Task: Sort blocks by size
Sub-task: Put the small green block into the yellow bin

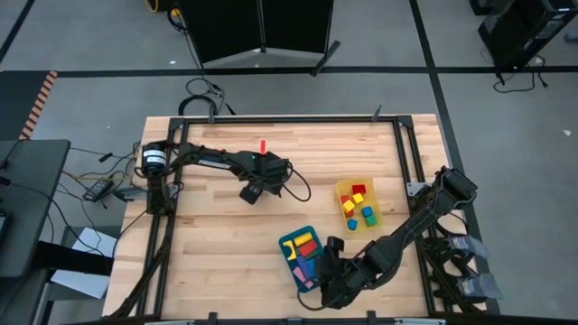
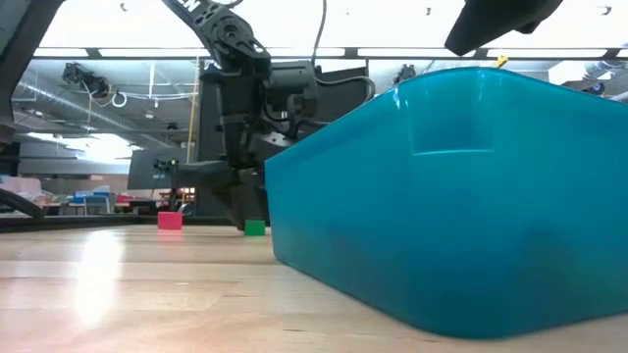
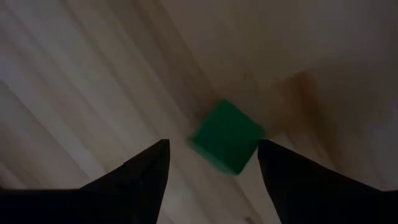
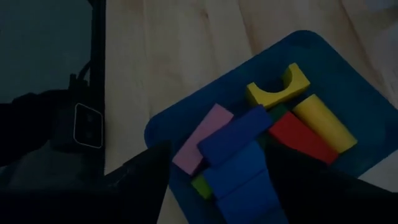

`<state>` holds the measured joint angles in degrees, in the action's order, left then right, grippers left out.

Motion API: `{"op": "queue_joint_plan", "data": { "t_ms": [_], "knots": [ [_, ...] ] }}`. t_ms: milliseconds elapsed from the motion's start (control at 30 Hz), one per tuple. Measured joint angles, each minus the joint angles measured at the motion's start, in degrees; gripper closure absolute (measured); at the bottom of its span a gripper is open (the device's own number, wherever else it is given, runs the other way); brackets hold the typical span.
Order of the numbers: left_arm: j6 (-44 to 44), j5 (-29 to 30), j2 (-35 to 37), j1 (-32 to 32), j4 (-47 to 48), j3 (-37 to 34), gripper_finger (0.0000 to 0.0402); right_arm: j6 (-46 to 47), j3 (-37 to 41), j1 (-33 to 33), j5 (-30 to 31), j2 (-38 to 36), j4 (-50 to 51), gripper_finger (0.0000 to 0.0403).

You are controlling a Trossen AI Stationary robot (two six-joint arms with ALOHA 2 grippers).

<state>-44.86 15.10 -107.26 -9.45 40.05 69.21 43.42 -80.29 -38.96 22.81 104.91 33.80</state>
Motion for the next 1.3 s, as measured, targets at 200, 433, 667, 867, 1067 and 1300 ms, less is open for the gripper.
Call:
{"op": "queue_joint_plan", "data": {
  "t_ms": [200, 433, 667, 867, 1067, 1300],
  "knots": [
    [1.4, -0.9, -0.2, -0.9, 1.1, 0.0, 0.0149, -2.0, 0.0, 0.4, 0.0, 0.0, -0.1, 0.0134],
    [10.4, -13.3, 1.9, -3.4, 1.3, 0.0, 0.0149, -2.1, 0.0, 2.6, 2.7, 0.0, -0.8, 0.0133],
    [13.9, -18.2, 11.4, -7.5, 1.9, -1.8, 0.0149, -5.3, 0.0, 10.8, 6.2, 0.0, -5.1, 0.0129],
    [24.2, -11.3, 23.0, -16.2, 0.1, -4.6, 0.0149, -8.3, 0.0, 21.0, 7.3, 0.7, -14.0, 0.0129],
    [42.7, -7.0, 29.4, -27.0, 0.4, -6.8, 0.0149, -8.4, -0.1, 28.9, 2.4, 4.0, -20.9, 0.0128],
    [46.7, -6.7, 30.1, -34.2, 0.1, -7.6, 0.0149, -3.1, -4.3, 36.3, -3.2, 12.3, -22.3, 0.0127]
  ]
}}
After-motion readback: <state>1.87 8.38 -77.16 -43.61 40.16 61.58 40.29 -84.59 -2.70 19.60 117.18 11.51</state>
